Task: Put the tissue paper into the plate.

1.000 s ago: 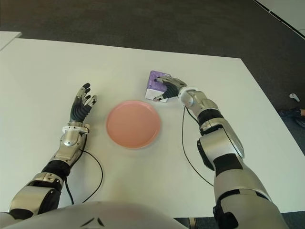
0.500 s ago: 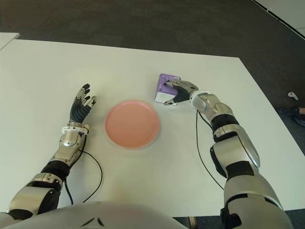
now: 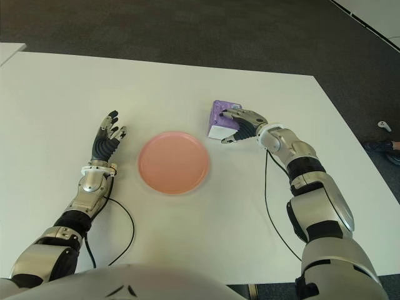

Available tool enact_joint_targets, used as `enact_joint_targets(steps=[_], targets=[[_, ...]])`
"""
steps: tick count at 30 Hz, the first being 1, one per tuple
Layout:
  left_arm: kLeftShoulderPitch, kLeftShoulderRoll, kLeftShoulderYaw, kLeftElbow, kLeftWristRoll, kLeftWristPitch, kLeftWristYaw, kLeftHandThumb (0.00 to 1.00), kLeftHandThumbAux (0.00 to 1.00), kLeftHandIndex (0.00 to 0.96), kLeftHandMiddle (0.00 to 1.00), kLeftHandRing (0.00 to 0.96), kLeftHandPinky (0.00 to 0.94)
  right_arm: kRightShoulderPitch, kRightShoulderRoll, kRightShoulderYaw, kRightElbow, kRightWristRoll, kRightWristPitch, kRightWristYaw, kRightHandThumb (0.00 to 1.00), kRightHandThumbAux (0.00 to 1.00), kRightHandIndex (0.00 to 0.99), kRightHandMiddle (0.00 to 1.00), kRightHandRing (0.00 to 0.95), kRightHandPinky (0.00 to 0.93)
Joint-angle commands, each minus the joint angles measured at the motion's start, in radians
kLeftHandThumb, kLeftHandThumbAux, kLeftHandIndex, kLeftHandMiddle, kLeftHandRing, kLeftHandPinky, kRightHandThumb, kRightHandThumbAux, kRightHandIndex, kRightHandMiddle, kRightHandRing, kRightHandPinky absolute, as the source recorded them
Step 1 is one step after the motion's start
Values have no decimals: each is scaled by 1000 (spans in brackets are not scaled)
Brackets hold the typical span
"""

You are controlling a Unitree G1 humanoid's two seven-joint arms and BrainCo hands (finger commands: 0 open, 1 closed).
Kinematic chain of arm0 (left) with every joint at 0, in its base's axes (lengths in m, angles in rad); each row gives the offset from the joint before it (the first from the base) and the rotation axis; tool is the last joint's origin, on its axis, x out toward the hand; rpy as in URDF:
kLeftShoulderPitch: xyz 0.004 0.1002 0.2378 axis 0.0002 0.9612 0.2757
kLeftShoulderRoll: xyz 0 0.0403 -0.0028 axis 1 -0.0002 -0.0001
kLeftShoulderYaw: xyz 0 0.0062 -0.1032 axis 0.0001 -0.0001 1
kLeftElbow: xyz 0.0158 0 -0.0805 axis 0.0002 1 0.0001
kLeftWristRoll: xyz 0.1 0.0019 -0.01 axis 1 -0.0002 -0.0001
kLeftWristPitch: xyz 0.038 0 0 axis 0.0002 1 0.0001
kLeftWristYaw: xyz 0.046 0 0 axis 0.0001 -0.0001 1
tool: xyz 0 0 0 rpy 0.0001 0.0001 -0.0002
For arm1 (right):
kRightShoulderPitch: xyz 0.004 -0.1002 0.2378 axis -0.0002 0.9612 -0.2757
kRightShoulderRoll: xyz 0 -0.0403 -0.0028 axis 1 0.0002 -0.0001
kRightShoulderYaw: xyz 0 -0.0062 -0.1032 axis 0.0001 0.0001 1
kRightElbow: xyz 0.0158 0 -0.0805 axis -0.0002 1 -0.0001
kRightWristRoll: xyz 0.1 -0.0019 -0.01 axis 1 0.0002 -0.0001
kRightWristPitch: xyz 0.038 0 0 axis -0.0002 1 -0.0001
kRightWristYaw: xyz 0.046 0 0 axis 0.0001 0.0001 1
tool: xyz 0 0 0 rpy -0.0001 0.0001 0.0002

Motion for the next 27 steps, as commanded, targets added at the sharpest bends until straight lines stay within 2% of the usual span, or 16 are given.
enact_joint_targets(steps=[1,9,27], targets=[[43,-2,-6,43,2,2,-21,0,561,0,0,0,0,42,-5,12,9,-15,-22,3,0,535,0,0,0,0],[41,-9,0,32,-11,28,-31,0,550,0,0,0,0,47,-2,13,26,-20,-34,-30,1,558,0,7,0,0],[57,-23,4,-31,-34,86,-33,0,547,0,0,0,0,53,-11,21,13,-27,-60,-34,9,562,0,8,0,0]])
